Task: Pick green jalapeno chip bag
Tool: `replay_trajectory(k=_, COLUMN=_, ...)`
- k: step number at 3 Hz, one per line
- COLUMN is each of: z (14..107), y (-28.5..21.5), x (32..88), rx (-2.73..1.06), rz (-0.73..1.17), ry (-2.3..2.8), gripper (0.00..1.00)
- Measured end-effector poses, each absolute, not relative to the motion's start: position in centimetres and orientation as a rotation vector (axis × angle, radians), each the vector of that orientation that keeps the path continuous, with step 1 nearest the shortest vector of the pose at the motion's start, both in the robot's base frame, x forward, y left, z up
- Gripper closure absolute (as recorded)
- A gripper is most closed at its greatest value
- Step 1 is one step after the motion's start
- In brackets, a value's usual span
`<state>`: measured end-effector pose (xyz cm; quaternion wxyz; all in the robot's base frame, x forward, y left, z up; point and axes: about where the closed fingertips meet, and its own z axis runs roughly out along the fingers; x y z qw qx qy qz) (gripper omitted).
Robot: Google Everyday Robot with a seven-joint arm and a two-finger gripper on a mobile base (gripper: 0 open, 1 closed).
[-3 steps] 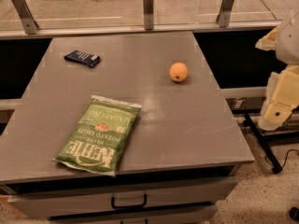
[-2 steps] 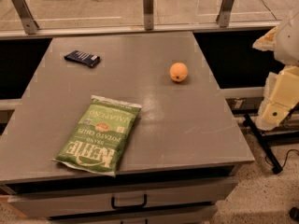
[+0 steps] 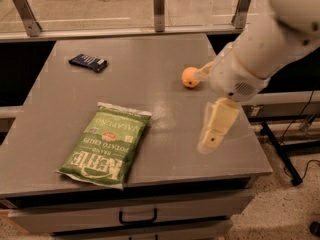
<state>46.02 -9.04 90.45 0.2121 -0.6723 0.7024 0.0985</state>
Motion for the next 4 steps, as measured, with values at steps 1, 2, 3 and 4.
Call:
replay_trajectory(k=1, z=87.1, y=-2.2, x=46.4, rx=-1.910, rz=0.447, ry=1.839, gripper=0.00)
replay_trajectory(k=2, z=85.4, y=3.5, x=45.8, rx=-1.930, rz=0.578, ry=1.747, gripper=0.00)
replay_trajectory(k=3, z=84.4, y=7.2, x=45.9, rx=-1.917, rz=0.649, ry=1.702, gripper=0.00)
replay_trajectory(k=4, z=83.6, y=9.3, x=45.9, rx=-1.906, rz=0.687, ry=1.688, gripper=0.16)
